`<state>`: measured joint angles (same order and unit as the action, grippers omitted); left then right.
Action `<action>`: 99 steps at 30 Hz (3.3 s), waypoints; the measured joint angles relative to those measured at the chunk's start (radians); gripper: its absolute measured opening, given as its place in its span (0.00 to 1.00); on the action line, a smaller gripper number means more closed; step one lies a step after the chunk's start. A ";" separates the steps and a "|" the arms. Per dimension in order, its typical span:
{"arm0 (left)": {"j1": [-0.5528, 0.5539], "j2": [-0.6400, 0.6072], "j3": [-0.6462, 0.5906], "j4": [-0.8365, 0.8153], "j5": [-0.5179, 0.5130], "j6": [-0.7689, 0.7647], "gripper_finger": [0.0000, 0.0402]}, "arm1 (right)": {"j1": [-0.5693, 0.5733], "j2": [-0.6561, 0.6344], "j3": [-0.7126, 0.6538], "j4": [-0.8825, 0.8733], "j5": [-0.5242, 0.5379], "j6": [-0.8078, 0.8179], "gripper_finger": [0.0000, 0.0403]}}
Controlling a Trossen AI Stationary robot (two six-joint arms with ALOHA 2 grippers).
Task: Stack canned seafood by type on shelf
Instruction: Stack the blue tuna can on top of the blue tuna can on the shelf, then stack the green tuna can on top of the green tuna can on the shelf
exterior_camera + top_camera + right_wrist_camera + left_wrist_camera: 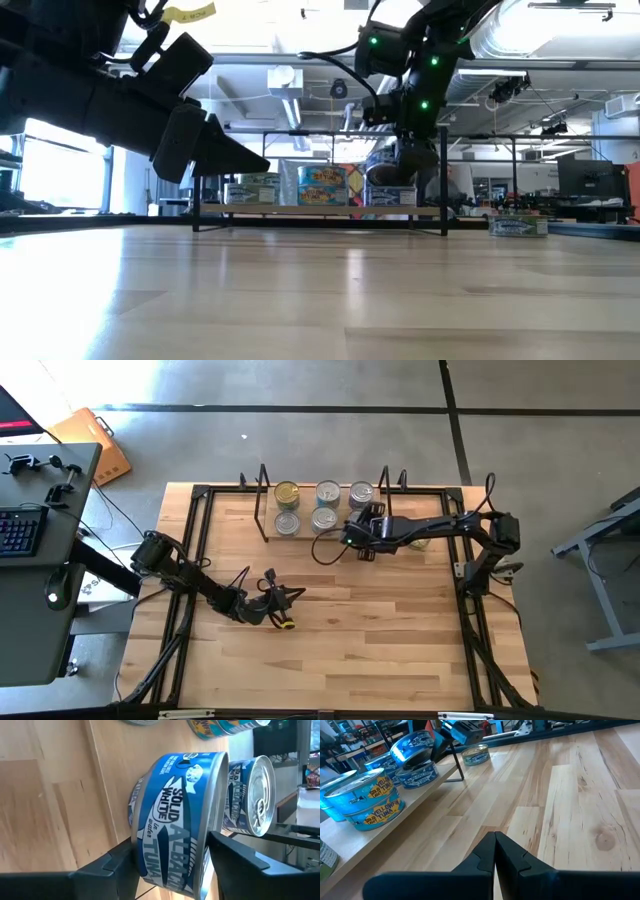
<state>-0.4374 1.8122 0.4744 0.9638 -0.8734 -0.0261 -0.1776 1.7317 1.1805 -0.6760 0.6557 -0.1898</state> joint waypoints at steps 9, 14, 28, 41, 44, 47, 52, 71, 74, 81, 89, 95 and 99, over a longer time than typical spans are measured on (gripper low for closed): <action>0.000 0.000 0.000 -0.002 0.000 -0.008 0.00 | 0.000 -0.003 0.000 -0.011 0.114 0.039 0.53; 0.000 0.000 0.000 -0.002 0.000 -0.008 0.00 | 0.001 -0.003 0.000 -0.018 0.110 0.032 0.53; 0.000 0.000 0.000 -0.002 0.000 -0.008 0.00 | -0.004 -0.004 0.000 -0.048 -0.010 0.058 0.71; 0.000 0.000 0.000 -0.003 0.000 -0.017 0.00 | -0.074 -0.004 0.002 -0.061 -0.042 0.148 0.71; 0.000 0.000 0.000 -0.003 0.000 -0.017 0.00 | -0.073 -0.005 0.002 -0.061 -0.061 0.141 0.71; 0.000 0.000 0.000 -0.003 0.000 -0.022 0.00 | -0.072 -0.005 0.002 -0.061 -0.067 0.139 0.71; 0.000 0.000 0.000 -0.003 0.000 -0.023 0.00 | -0.072 -0.006 0.002 -0.056 -0.093 0.103 0.61; 0.000 0.000 0.000 -0.011 0.000 -0.025 0.00 | -0.072 -0.005 0.002 -0.043 -0.108 0.047 0.17; 0.000 0.000 0.000 -0.011 0.000 -0.025 0.00 | -0.072 -0.005 0.003 -0.055 -0.107 0.034 0.14; 0.000 0.000 0.000 -0.011 0.000 -0.026 0.00 | -0.072 -0.004 0.069 -0.146 -0.099 0.055 0.12; -0.001 0.000 0.000 -0.011 0.000 -0.026 0.00 | -0.072 -0.004 0.134 -0.225 -0.106 0.058 0.11; -0.002 0.000 0.000 -0.023 0.001 -0.035 0.00 | -0.057 -0.012 0.184 -0.274 -0.104 0.058 0.11; -0.002 0.000 0.000 -0.048 0.010 -0.067 0.00 | 0.004 -0.087 0.199 -0.277 -0.133 0.079 0.11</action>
<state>-0.4389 1.8122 0.4747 0.9162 -0.8636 -0.0926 -0.1739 1.6451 1.3792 -0.9527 0.5230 -0.1112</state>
